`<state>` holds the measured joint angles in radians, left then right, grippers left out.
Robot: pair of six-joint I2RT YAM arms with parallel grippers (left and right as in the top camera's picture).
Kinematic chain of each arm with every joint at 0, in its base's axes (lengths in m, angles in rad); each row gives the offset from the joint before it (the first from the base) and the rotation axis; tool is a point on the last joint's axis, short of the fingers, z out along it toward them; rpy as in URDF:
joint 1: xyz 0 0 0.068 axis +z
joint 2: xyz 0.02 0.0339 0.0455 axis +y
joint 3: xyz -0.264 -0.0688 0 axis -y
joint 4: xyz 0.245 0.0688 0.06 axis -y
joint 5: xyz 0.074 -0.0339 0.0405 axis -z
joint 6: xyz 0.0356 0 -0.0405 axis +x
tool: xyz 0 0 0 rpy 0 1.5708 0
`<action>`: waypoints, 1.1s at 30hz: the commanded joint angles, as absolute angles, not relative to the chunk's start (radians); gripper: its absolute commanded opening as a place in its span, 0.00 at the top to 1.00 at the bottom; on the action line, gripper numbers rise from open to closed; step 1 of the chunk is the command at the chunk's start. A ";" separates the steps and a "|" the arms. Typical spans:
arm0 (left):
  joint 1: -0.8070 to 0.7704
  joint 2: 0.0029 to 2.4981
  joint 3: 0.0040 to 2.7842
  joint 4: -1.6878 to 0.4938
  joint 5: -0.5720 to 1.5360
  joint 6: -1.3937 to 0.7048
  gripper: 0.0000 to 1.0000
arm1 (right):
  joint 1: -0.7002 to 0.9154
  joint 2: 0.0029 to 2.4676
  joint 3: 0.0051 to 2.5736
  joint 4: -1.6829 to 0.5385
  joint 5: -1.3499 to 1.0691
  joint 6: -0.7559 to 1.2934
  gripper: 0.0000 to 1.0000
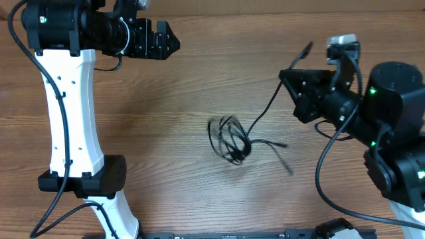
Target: Untangle cables
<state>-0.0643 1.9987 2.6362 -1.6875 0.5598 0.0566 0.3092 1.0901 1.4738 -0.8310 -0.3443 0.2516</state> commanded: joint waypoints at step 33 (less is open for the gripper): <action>-0.432 1.975 2.355 -1.526 0.394 0.601 0.00 | 0.279 1.108 1.672 -0.735 0.257 0.182 0.00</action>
